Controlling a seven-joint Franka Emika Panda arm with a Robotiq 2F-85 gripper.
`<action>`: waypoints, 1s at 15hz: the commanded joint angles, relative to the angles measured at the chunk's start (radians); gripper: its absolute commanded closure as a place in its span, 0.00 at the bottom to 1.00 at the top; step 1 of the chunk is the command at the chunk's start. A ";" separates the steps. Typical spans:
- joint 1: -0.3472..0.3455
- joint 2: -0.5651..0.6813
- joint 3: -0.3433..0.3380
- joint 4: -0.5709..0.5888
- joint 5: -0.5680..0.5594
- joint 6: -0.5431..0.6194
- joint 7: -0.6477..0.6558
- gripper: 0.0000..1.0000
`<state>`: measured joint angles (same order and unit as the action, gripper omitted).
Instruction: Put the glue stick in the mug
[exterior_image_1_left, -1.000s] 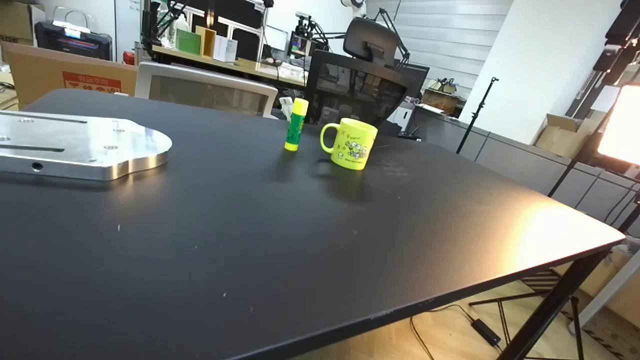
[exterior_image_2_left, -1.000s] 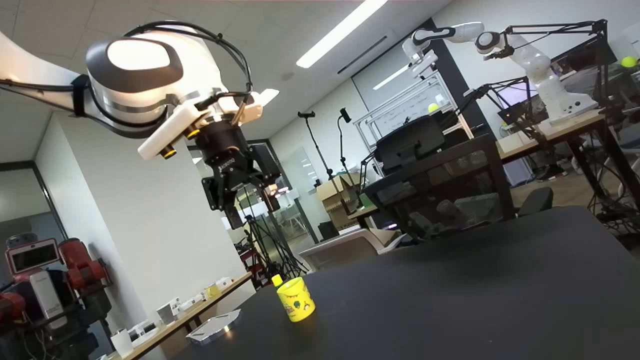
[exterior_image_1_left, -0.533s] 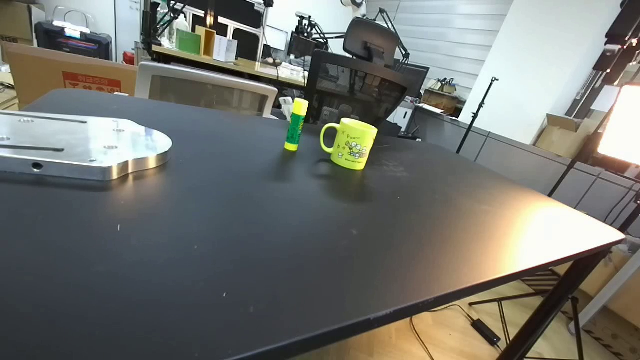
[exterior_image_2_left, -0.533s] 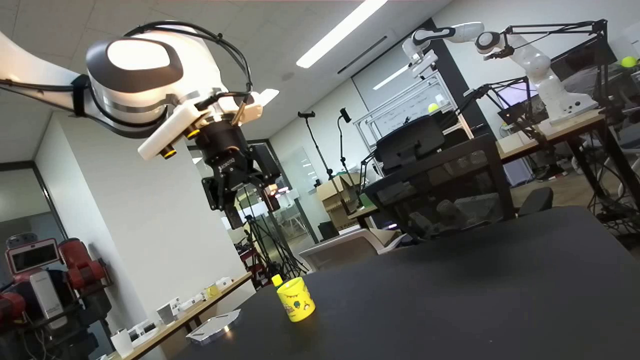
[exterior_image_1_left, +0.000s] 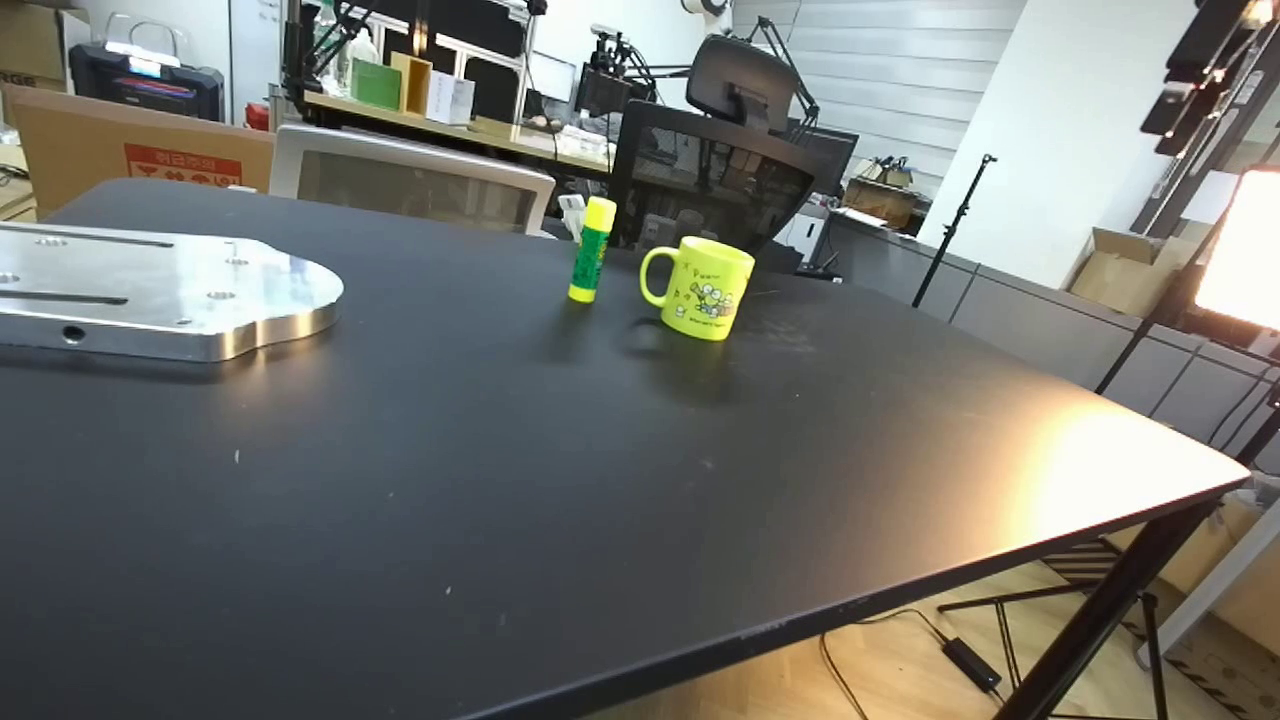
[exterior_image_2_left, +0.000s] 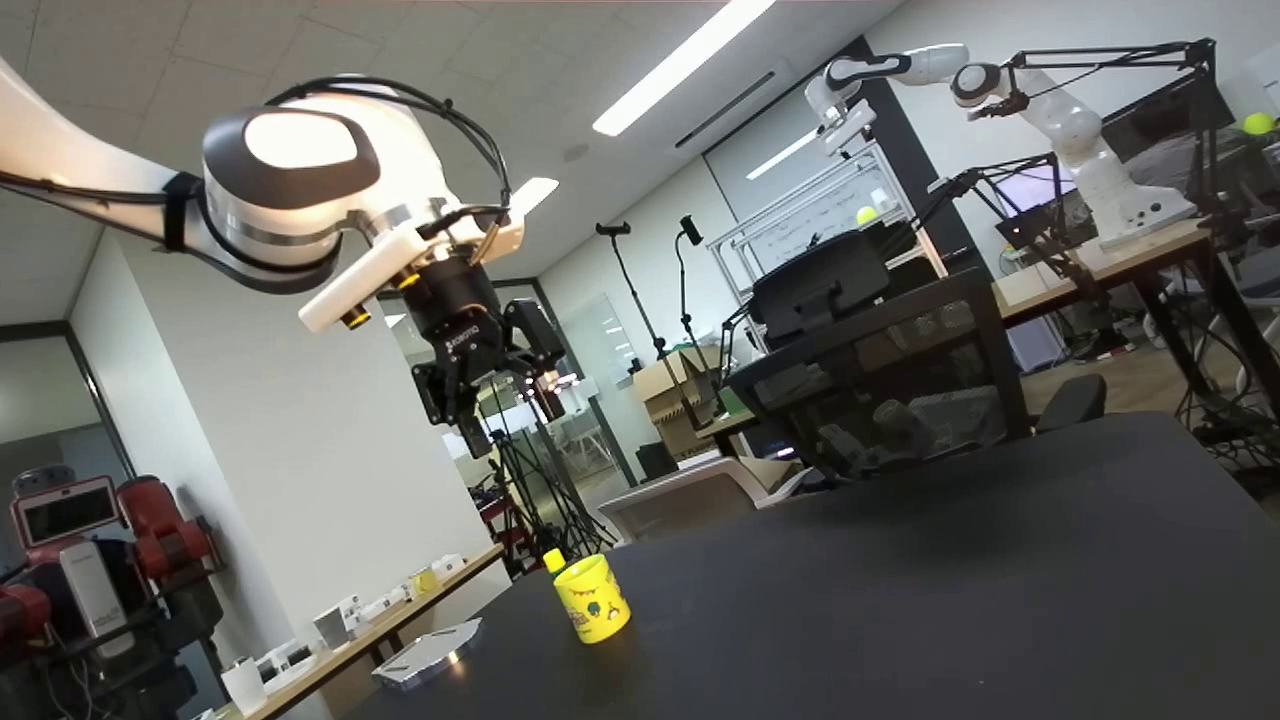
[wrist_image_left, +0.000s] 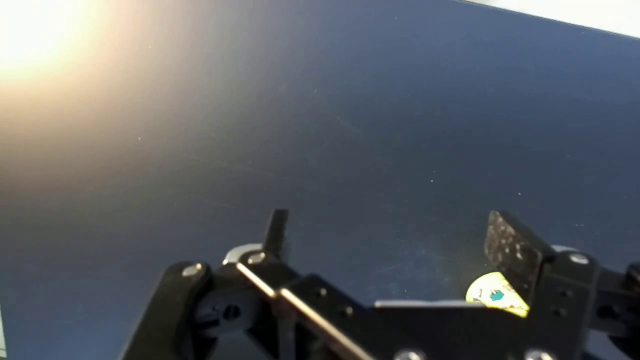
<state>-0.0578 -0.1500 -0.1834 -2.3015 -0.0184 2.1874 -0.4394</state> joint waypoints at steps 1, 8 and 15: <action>0.037 0.148 0.067 0.154 0.012 0.008 0.000 0.00; 0.127 0.483 0.211 0.515 -0.020 -0.014 0.001 0.00; 0.210 0.783 0.324 0.894 -0.122 -0.078 -0.023 0.00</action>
<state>0.1259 0.5018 0.1150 -1.6055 -0.1020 2.1885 -0.4391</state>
